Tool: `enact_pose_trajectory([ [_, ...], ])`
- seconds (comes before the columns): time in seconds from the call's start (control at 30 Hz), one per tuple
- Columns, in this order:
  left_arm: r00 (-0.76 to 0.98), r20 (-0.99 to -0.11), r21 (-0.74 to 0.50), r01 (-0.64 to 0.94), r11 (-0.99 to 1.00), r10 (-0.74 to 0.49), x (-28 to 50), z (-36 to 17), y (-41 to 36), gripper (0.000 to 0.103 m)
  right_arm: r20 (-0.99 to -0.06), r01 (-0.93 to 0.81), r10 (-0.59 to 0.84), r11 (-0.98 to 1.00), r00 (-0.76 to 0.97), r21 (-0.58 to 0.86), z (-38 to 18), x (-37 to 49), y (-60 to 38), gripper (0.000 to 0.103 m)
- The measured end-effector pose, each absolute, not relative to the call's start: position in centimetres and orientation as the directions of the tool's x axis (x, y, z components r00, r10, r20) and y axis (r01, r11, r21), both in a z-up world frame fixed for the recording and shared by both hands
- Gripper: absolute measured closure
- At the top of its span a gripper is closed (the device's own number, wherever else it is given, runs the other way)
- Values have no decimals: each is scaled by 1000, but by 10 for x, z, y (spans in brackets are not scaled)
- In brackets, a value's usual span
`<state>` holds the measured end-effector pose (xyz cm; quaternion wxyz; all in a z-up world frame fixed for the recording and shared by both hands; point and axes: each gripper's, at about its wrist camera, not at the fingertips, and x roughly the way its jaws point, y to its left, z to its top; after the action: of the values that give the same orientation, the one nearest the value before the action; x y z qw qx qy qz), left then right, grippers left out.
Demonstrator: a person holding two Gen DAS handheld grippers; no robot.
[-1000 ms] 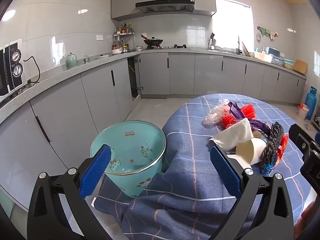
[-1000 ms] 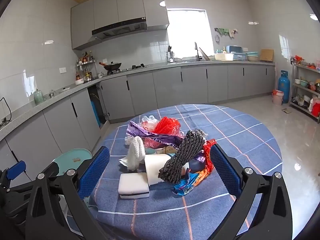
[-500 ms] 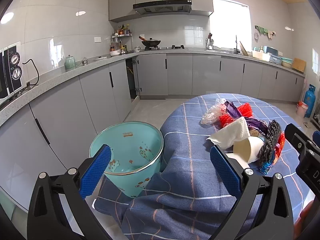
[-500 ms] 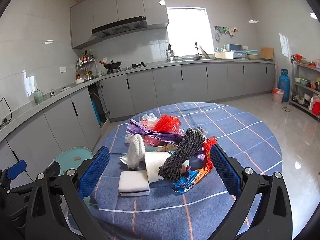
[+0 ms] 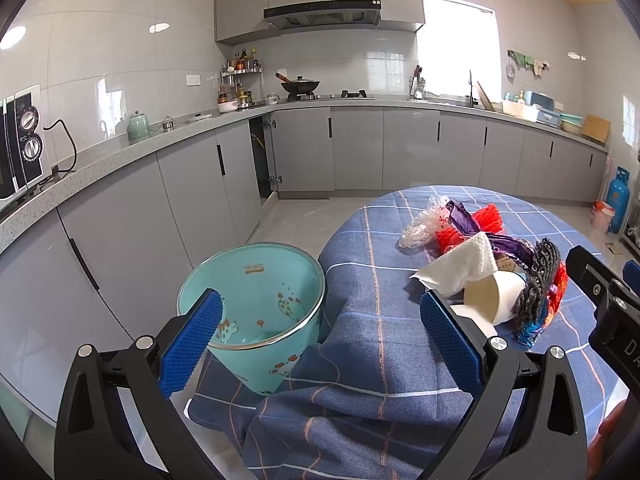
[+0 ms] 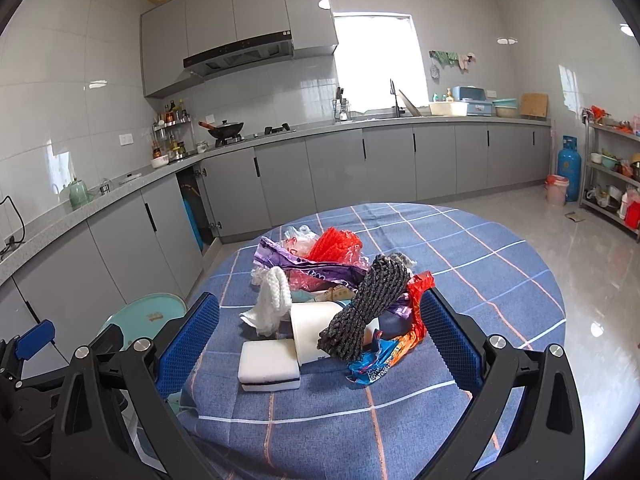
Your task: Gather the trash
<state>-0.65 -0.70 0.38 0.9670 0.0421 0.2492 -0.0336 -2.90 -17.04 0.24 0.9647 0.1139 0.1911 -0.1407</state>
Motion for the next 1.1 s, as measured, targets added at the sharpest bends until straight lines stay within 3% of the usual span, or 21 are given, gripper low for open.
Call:
enact_pose_trajectory([
  [1.1, 873, -485, 64, 85, 994, -44, -6, 2, -6, 6, -402, 314, -226, 935, 887, 167, 2, -28, -170, 4],
])
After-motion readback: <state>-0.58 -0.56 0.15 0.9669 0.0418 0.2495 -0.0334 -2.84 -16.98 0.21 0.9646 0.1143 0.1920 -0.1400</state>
